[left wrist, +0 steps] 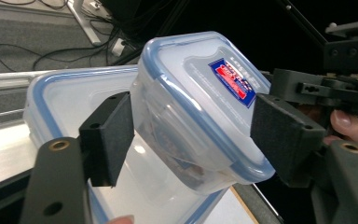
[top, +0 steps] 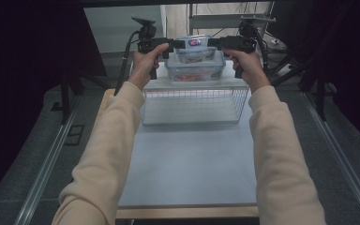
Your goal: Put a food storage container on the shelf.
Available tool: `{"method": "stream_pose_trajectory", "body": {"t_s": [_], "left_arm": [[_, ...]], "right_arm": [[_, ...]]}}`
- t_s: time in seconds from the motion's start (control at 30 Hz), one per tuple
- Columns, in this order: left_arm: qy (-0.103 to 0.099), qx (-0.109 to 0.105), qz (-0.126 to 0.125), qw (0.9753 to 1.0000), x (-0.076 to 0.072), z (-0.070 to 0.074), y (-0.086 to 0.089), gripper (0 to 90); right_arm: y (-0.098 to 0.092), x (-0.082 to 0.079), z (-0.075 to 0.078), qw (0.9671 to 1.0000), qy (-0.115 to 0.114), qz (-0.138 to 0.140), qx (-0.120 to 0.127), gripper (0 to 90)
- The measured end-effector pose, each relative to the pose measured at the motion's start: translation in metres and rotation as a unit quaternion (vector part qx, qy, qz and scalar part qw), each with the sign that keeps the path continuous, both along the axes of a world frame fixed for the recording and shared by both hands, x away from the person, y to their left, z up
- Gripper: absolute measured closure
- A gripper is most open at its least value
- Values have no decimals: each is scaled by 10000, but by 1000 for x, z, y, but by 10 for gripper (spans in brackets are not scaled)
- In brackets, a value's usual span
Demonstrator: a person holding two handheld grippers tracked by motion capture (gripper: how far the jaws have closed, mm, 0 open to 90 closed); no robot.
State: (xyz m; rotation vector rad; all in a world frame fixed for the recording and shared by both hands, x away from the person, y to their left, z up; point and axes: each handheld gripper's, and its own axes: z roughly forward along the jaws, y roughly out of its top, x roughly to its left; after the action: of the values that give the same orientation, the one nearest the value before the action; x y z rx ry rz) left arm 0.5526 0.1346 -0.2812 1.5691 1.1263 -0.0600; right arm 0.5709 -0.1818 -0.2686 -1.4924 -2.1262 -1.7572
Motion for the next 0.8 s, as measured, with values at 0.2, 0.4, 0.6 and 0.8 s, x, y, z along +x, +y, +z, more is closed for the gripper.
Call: {"method": "stream_pose_trajectory", "body": {"t_s": [0.2, 0.4, 0.6, 0.8], "left_arm": [[-512, 184, 83, 9985, -21, 8, 6, 333], [-807, 335, 82, 9961, -48, 10, 12, 440], [-775, 669, -411, 9939, -65, 0, 3, 773], [-728, 977, -520, 9912, -62, -5, -20, 884]], "right_arm": [[-15, -13, 5, 9994, -286, -158, -86, 345], [-25, -32, 7, 9986, -461, -84, -234, 347], [-31, -52, 3, 9979, -482, -6, -437, 341], [-35, -63, -1, 9979, -461, 8, -447, 338]]}}
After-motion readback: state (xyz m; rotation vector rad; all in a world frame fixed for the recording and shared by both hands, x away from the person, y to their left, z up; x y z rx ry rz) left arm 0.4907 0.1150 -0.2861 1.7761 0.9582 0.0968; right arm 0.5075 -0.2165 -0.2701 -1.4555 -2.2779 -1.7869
